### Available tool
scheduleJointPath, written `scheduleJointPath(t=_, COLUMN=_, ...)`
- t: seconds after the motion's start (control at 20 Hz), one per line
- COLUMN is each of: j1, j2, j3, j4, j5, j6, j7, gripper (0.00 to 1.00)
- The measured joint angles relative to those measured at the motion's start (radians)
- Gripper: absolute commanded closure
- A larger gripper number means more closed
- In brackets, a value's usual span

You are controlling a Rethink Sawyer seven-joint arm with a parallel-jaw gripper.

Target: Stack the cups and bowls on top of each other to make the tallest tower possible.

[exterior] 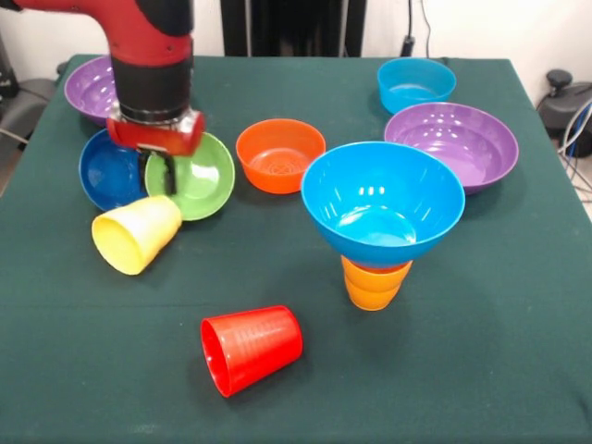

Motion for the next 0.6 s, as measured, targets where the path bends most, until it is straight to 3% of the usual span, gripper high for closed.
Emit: scheduleJointPath(t=0.6, j1=-0.037, j2=-0.177, j3=0.028, j4=0.018, j5=0.064, j6=0.171, j7=0.0, gripper=1.0)
